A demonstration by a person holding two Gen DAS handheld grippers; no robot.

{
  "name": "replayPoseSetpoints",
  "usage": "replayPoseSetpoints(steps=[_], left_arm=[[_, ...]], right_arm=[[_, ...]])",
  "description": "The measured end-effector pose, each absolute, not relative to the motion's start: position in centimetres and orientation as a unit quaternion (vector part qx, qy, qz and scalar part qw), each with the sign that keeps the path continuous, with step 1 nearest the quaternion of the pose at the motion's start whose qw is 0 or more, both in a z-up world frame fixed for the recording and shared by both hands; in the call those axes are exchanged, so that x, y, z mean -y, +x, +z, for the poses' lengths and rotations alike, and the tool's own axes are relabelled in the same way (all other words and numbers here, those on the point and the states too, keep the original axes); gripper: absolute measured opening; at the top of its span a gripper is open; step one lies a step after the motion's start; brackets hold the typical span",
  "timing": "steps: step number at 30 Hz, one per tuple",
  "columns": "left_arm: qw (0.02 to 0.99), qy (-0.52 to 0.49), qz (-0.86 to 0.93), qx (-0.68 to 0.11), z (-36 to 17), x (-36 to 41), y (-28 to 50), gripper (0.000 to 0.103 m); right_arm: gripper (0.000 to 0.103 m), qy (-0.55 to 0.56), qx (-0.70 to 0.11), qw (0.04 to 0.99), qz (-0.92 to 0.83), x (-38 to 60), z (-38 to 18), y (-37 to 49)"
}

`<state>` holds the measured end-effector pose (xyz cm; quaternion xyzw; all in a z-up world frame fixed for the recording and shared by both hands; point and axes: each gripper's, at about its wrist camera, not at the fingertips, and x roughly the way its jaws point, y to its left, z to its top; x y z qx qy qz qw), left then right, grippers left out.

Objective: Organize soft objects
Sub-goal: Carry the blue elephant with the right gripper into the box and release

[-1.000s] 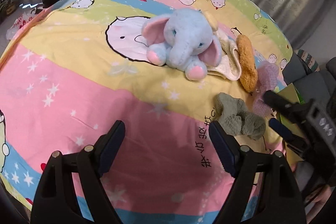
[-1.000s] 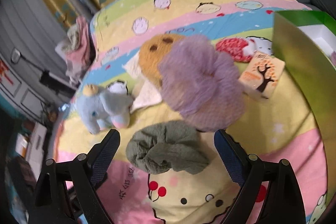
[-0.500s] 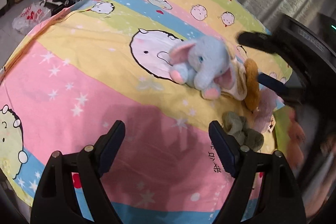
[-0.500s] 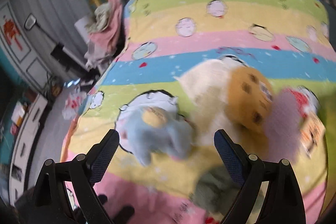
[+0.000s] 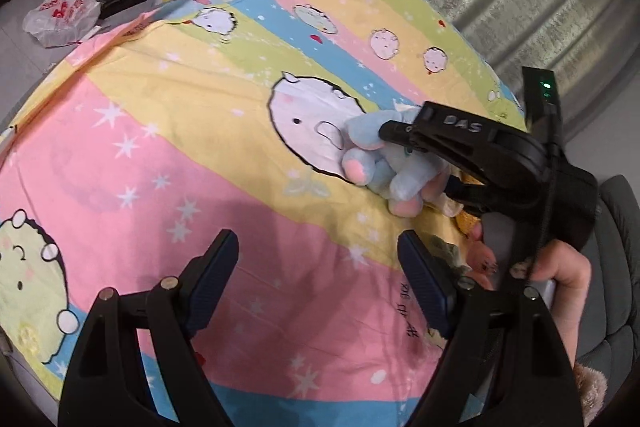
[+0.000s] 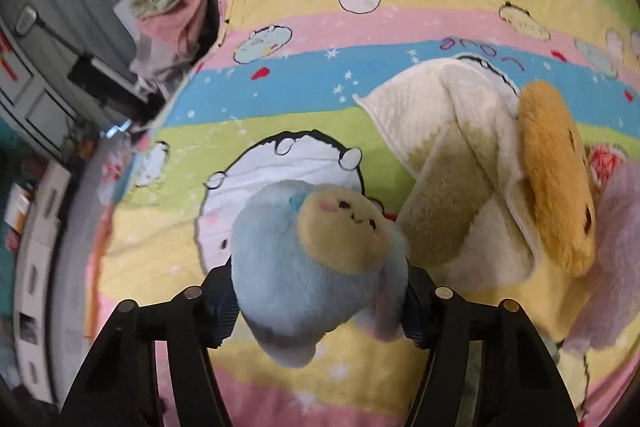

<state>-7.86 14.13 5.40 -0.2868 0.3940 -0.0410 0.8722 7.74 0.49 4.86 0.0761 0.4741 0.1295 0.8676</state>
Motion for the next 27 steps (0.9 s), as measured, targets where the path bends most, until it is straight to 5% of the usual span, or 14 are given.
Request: replayPoseSetpoints(steps=[19,24,27], left_arm=[[0.904,-0.136,-0.14,-0.379,5.8,-5.0,-9.4,0.078],[0.906,-0.118,-0.159,-0.374,5.7,-3.1,-9.3,0.066],[0.903,-0.124,-0.177,-0.371,6.0,-2.3,-9.3,0.05]], right_arm=[[0.066,0.192,-0.438,0.848,0.227,9.1,6.1,-2.5],[0.066,0.216,-0.441,0.834,0.251,10.7,5.5,-2.7],[0.066,0.226,-0.446,0.83,0.246,11.6,5.3,-2.7]])
